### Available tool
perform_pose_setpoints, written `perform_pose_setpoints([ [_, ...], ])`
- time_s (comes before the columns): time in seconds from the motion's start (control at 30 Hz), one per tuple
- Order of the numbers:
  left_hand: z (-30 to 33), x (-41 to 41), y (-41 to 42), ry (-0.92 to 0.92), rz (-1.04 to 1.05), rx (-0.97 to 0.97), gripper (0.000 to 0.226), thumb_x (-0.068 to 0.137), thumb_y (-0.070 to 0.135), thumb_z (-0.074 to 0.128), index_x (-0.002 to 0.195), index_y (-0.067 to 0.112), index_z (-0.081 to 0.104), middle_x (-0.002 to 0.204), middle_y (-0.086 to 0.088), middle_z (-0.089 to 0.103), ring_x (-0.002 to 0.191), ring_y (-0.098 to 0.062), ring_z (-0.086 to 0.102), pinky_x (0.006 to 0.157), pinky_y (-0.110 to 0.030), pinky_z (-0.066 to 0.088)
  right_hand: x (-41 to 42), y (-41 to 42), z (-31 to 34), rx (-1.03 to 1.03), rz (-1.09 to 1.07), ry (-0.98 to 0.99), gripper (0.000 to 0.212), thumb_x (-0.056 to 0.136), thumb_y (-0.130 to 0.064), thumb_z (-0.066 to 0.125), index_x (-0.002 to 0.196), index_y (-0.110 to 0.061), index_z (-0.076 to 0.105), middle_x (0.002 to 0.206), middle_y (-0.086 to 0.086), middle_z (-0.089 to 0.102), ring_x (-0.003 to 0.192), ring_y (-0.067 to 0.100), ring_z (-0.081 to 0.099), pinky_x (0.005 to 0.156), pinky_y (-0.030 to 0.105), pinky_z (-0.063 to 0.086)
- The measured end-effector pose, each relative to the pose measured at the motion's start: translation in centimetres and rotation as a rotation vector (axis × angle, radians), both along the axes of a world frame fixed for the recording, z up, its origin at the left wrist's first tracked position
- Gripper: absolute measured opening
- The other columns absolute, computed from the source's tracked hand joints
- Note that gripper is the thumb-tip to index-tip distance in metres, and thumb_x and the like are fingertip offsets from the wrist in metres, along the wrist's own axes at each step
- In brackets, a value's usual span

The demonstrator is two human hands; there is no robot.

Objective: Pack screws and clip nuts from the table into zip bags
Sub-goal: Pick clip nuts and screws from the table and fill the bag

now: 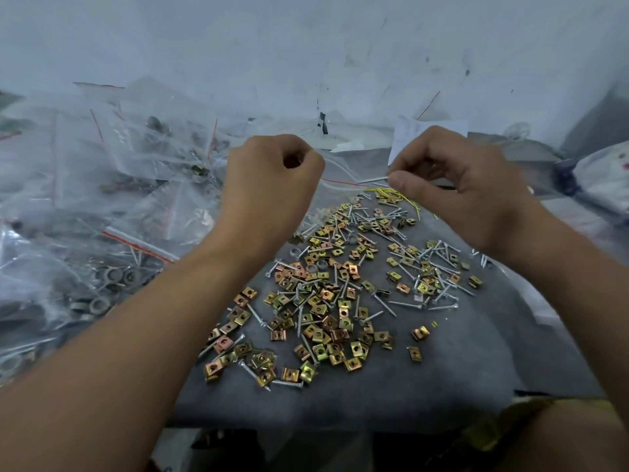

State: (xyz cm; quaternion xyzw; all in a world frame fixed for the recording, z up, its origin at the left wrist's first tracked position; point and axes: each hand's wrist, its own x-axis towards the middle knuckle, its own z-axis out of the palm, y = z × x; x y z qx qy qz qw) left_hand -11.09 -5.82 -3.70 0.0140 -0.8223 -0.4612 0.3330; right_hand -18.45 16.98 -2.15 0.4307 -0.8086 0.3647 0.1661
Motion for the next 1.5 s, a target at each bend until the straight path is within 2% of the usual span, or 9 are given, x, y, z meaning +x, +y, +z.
perform_pose_setpoints([
  [0.2, 0.1, 0.5, 0.9, -0.002, -0.061, -0.045, 0.022, 0.098, 0.018, 0.06, 0.088, 0.013, 0.08, 0.069, -0.006, 0.07, 0.073, -0.035, 0.067, 0.066, -0.049, 0.056, 1.0, -1.7, 0.2, 0.086, -0.069, 0.11, 0.011, 0.099, -0.029, 0.068, 0.097, -0.019, 0.066, 0.096, -0.005, 0.062, 0.091, 0.018, 0.055, 0.083, 0.03, 0.046],
  [0.4, -0.3, -0.1, 0.9, 0.0, -0.09, -0.048, 0.022, 0.097, 0.021, 0.061, 0.086, 0.016, 0.079, 0.068, -0.006, 0.07, 0.064, -0.028, 0.065, 0.06, -0.044, 0.053, 1.0, -3.9, -0.4, 0.09, -0.134, 0.217, 0.015, 0.096, -0.04, 0.07, 0.097, -0.025, 0.071, 0.095, -0.005, 0.06, 0.09, 0.012, 0.048, 0.082, 0.026, 0.04],
  [0.53, -0.7, -1.0, -0.1, -0.04, -0.109, 0.277, 0.022, 0.097, 0.013, 0.059, 0.089, 0.007, 0.079, 0.063, -0.004, 0.065, 0.052, -0.019, 0.056, 0.051, -0.033, 0.045, 0.5, -3.2, -0.5, -0.036, -0.178, 0.143, 0.021, 0.1, -0.039, 0.064, 0.092, -0.021, 0.07, 0.091, -0.002, 0.06, 0.084, 0.01, 0.053, 0.077, 0.02, 0.042],
  [0.6, -0.5, -1.4, -1.0, -0.035, -0.063, 0.455, 0.023, 0.096, 0.009, 0.057, 0.09, 0.003, 0.079, 0.059, -0.003, 0.06, 0.049, -0.019, 0.053, 0.05, -0.03, 0.04, -0.2, -2.3, -0.7, 0.095, -0.199, 0.191, 0.019, 0.1, -0.034, 0.066, 0.092, -0.017, 0.072, 0.09, -0.002, 0.061, 0.083, 0.012, 0.053, 0.079, 0.028, 0.045],
  [0.8, -0.3, -1.4, -2.9, 0.028, -0.041, 0.407, 0.024, 0.091, 0.01, 0.058, 0.085, 0.009, 0.081, 0.058, -0.003, 0.062, 0.049, -0.019, 0.055, 0.046, -0.028, 0.042, -1.6, -1.7, -3.0, 0.561, 0.022, 0.032, 0.009, 0.086, -0.028, 0.083, 0.095, -0.029, 0.081, 0.087, -0.016, 0.06, 0.083, 0.004, 0.055, 0.082, 0.034, 0.047],
  [1.0, -0.1, -1.8, -4.1, 0.02, -0.045, 0.487, 0.024, 0.09, 0.011, 0.058, 0.082, 0.008, 0.081, 0.058, -0.003, 0.061, 0.046, -0.02, 0.052, 0.044, -0.027, 0.041, -2.9, -2.3, -4.8, 0.701, 0.002, -0.007, 0.013, 0.088, -0.033, 0.08, 0.101, -0.037, 0.078, 0.091, -0.018, 0.058, 0.094, 0.007, 0.055, 0.086, 0.043, 0.05],
  [1.13, -0.5, -2.2, -5.0, -0.03, 0.007, 0.513, 0.022, 0.093, 0.013, 0.059, 0.086, 0.006, 0.079, 0.058, -0.001, 0.06, 0.046, -0.017, 0.051, 0.045, -0.025, 0.04, -3.3, -2.7, -5.1, 0.761, -0.03, 0.08, 0.007, 0.09, -0.035, 0.077, 0.096, -0.033, 0.074, 0.097, -0.014, 0.055, 0.1, 0.007, 0.049, 0.089, 0.037, 0.046],
  [1.37, -0.7, -2.1, -5.1, -0.026, -0.005, 0.479, 0.022, 0.088, 0.016, 0.06, 0.085, 0.008, 0.081, 0.058, -0.001, 0.061, 0.046, -0.017, 0.051, 0.045, -0.026, 0.041, -3.4, -0.8, -4.2, 0.26, -0.085, -0.305, 0.003, 0.097, -0.018, 0.071, 0.098, -0.017, 0.068, 0.091, -0.008, 0.066, 0.078, 0.0, 0.058, 0.074, 0.015, 0.044],
  [1.5, -0.8, -2.3, -4.7, -0.058, -0.024, 0.507, 0.022, 0.09, 0.014, 0.06, 0.089, 0.005, 0.08, 0.059, 0.0, 0.061, 0.047, -0.017, 0.051, 0.045, -0.025, 0.04, -3.6, 0.6, -4.0, 0.076, -0.104, -0.491, 0.009, 0.095, -0.011, 0.071, 0.102, -0.007, 0.067, 0.089, 0.007, 0.067, 0.074, 0.008, 0.06, 0.074, 0.024, 0.053],
])
